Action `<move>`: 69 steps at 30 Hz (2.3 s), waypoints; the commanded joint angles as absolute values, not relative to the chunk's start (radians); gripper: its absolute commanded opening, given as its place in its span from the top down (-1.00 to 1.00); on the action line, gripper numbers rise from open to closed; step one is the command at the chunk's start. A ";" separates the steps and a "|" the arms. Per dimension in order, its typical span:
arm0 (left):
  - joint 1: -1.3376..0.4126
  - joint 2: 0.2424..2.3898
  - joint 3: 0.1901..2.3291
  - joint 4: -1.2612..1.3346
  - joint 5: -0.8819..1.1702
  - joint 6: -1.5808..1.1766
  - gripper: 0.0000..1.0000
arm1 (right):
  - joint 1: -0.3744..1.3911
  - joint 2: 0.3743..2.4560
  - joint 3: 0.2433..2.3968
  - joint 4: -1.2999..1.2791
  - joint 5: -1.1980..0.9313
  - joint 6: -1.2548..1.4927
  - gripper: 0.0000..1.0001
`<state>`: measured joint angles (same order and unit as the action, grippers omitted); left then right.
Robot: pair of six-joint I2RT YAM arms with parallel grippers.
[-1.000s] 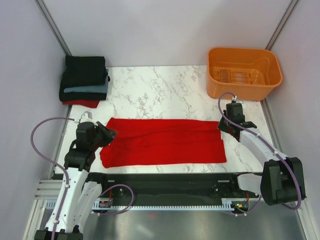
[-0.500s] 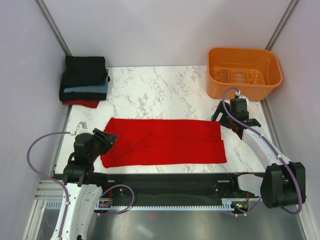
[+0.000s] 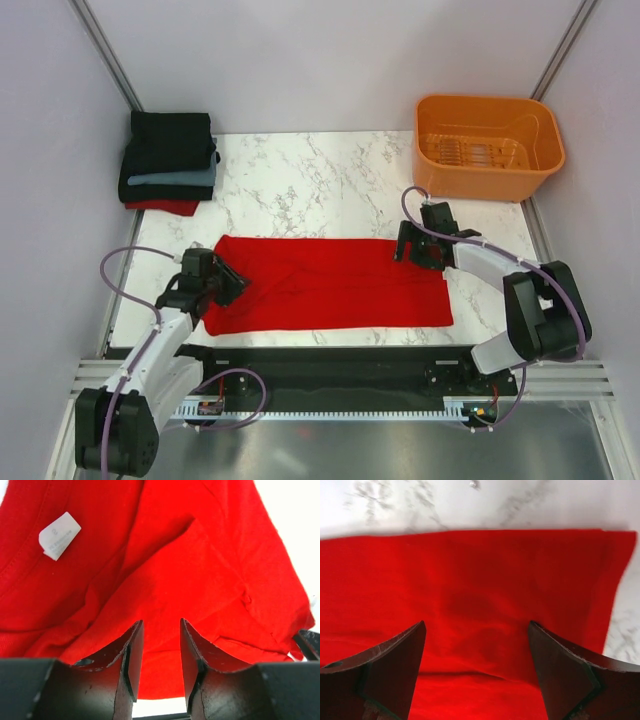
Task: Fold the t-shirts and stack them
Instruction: Fold the tshirt
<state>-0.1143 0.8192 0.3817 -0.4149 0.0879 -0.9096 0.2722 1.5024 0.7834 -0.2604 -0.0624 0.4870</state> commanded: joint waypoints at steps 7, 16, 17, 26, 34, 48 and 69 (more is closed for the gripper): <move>-0.129 0.816 0.339 -0.279 0.068 -0.887 0.18 | 0.268 1.234 0.755 -0.506 0.334 0.499 -0.86; -0.150 0.871 0.302 -0.230 0.035 -0.914 0.20 | 0.294 1.305 0.825 -0.388 -0.026 0.457 -0.82; -0.153 0.883 0.304 -0.223 0.032 -0.913 0.20 | 0.301 1.334 0.834 -0.364 -0.040 0.454 -0.82; -0.161 1.103 0.383 -0.178 -0.040 -0.850 0.21 | 0.331 1.557 0.828 -0.354 0.060 0.449 -0.80; -0.170 1.539 0.676 -0.159 -0.066 -0.824 0.23 | 0.466 1.471 0.625 -0.344 0.005 0.633 -0.79; -0.314 2.558 2.499 -0.884 0.166 -0.618 0.14 | 0.950 1.283 0.922 -0.445 -0.258 0.879 -0.96; -0.325 1.183 0.973 -0.651 0.228 -0.508 0.00 | 0.782 1.505 1.063 -0.546 0.041 0.741 -0.94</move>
<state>-0.3077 1.2510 1.1622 -0.6586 0.1646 -0.4900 0.7841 1.5925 1.1809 -0.5468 -0.0193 0.6930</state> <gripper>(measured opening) 0.502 0.976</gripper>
